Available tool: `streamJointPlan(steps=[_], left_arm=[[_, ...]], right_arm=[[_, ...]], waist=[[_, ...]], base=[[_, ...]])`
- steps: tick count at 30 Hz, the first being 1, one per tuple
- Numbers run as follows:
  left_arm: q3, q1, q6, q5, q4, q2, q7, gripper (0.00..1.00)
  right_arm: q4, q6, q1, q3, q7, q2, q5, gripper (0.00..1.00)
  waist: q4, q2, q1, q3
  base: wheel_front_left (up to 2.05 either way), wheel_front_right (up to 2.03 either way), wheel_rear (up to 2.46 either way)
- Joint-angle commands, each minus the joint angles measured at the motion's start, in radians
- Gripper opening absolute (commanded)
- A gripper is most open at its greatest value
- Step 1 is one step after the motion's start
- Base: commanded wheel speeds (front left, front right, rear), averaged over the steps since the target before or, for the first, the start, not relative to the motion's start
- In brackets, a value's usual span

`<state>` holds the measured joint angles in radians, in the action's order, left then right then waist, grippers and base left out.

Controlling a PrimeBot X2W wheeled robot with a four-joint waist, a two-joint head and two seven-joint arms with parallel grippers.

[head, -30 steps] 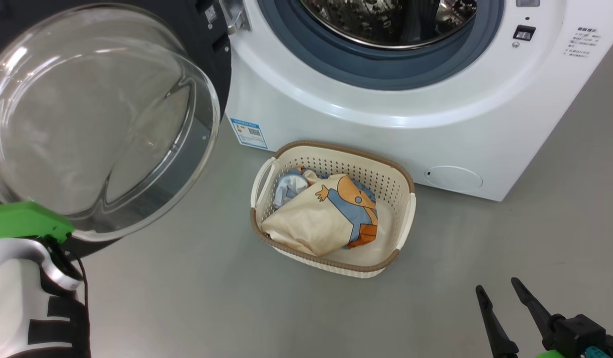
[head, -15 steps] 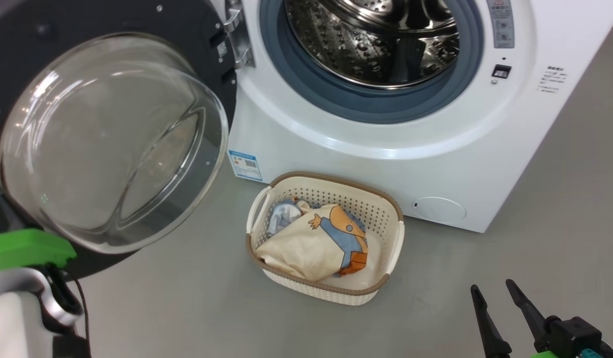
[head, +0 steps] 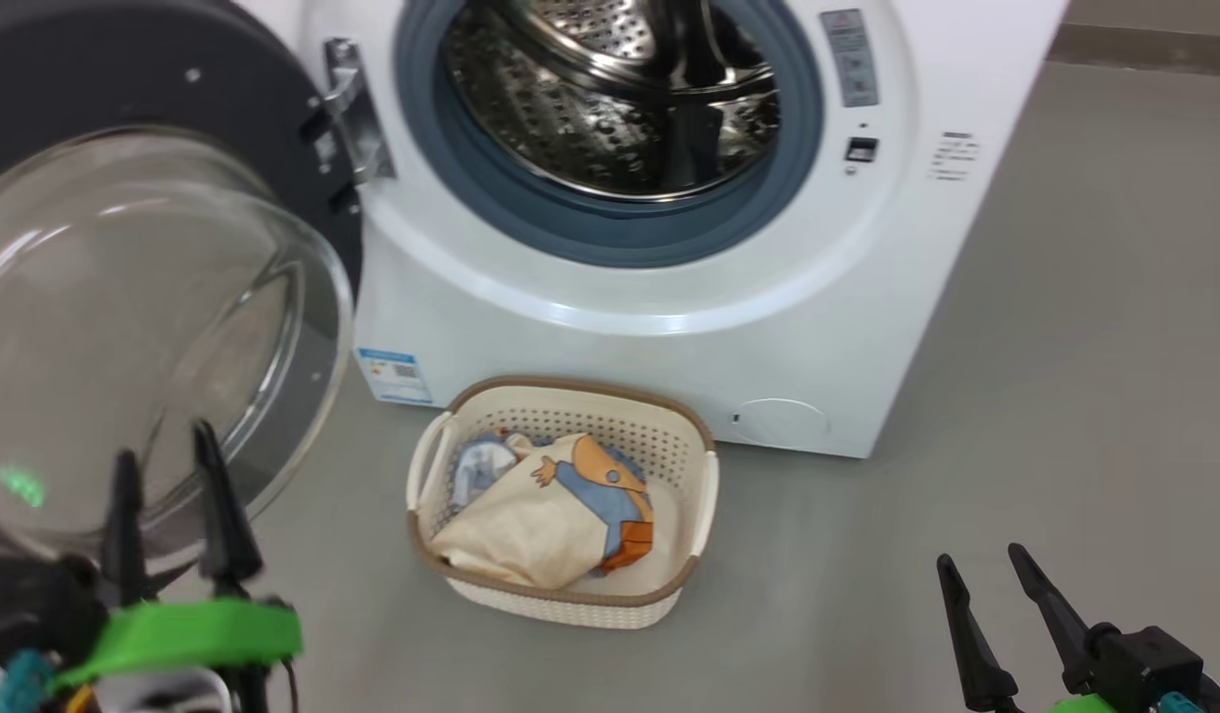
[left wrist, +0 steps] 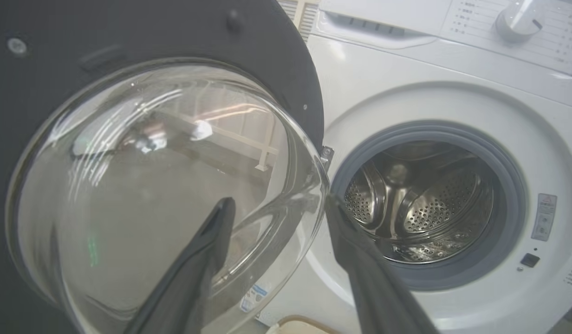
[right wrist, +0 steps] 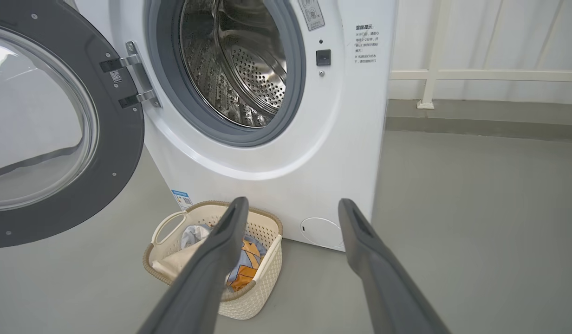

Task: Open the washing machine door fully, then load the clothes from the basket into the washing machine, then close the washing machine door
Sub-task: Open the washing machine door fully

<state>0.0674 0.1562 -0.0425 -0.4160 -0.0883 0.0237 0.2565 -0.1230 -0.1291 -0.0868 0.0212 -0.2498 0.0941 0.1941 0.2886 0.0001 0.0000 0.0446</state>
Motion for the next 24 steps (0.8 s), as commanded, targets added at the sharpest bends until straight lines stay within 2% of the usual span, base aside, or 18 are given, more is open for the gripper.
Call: streamJointPlan(steps=[1,8,13,20,24], left_arm=[[0.005,-0.037,0.021,0.005,0.043,0.027,0.005,1.0],[-0.019,-0.166,0.057,0.042,0.022,0.027,0.005,1.0],[-0.04,-0.226,0.068,0.053,0.019,0.027,0.005,1.0],[-0.096,-0.266,0.093,0.123,-0.015,0.027,0.005,1.0],[-0.084,-0.275,0.073,0.13,-0.011,0.027,0.005,1.0]], right_arm=[[0.031,-0.002,-0.002,-0.022,-0.012,0.005,-0.011,1.0],[0.051,-0.002,-0.014,-0.022,-0.012,0.006,-0.023,1.0],[0.062,-0.002,-0.017,-0.019,-0.012,0.007,-0.027,1.0],[0.066,-0.002,0.003,-0.015,-0.012,0.007,-0.024,1.0],[0.063,-0.002,0.007,-0.013,-0.012,0.005,-0.025,1.0]], waist=[[-0.076,-0.0001,0.0,-0.021],[-0.195,-0.0001,0.0,-0.032],[-0.263,-0.0001,0.0,-0.028],[-0.34,-0.0001,0.0,0.005],[-0.359,-0.0001,0.0,-0.002]], base=[[0.0,0.0,0.0],[0.0,0.0,0.0],[0.0,0.0,0.0],[0.0,0.0,0.0],[0.0,0.0,0.0]])
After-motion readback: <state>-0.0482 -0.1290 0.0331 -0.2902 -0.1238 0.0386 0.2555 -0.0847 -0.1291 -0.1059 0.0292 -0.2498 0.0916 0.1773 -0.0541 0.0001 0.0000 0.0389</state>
